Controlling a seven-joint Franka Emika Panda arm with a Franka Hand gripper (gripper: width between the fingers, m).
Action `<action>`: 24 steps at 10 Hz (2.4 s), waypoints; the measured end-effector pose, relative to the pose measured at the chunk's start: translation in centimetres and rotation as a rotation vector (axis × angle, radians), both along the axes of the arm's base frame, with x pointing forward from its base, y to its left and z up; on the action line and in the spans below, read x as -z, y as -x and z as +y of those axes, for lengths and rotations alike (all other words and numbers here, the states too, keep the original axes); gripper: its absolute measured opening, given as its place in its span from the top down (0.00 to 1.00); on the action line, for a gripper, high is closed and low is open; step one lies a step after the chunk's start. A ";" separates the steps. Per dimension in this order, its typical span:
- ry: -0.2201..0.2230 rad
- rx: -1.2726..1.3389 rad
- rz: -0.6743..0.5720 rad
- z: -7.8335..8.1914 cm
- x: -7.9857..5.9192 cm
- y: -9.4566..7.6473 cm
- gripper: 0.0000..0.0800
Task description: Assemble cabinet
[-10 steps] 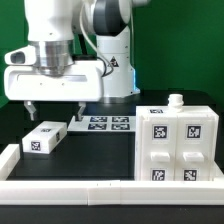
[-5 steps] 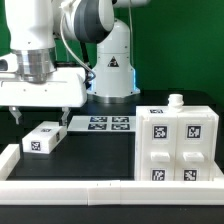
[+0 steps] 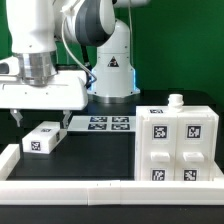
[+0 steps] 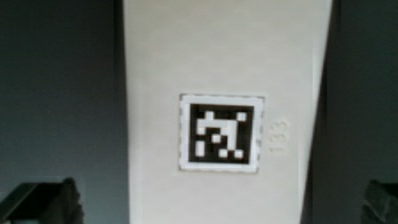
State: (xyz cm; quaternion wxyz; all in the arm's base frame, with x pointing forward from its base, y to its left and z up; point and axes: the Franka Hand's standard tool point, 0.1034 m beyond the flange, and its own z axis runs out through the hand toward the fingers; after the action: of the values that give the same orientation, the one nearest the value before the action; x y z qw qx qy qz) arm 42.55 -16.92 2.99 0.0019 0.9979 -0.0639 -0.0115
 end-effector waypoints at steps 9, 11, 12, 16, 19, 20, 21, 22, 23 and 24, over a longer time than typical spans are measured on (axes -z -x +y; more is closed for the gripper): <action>0.024 -0.028 -0.010 0.8 2.4 1.1 0.33; 0.039 -0.044 -0.035 1.3 2.3 0.7 0.32; 0.039 -0.053 -0.035 1.7 2.3 0.6 0.32; 0.014 -0.112 -0.056 5.3 -1.4 -1.5 0.32; -0.030 -0.116 -0.053 8.7 -6.0 -3.7 0.32; -0.042 -0.104 -0.052 9.7 -7.4 -4.7 0.32; -0.053 -0.074 -0.038 10.9 -8.6 -5.8 0.32; -0.055 -0.068 -0.035 12.4 -10.2 -7.5 0.32; -0.045 -0.065 -0.041 13.7 -11.3 -9.0 0.32; -0.030 -0.075 -0.037 14.5 -11.5 -9.6 0.32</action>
Offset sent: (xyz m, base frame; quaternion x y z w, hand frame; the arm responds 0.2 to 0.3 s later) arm -0.0085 0.0064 -0.0221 0.0006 0.0194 0.0025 0.9998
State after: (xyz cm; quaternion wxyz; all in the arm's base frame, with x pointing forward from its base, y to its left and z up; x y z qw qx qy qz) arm 52.13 -2.37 14.45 -0.0136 0.9995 -0.0264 0.0060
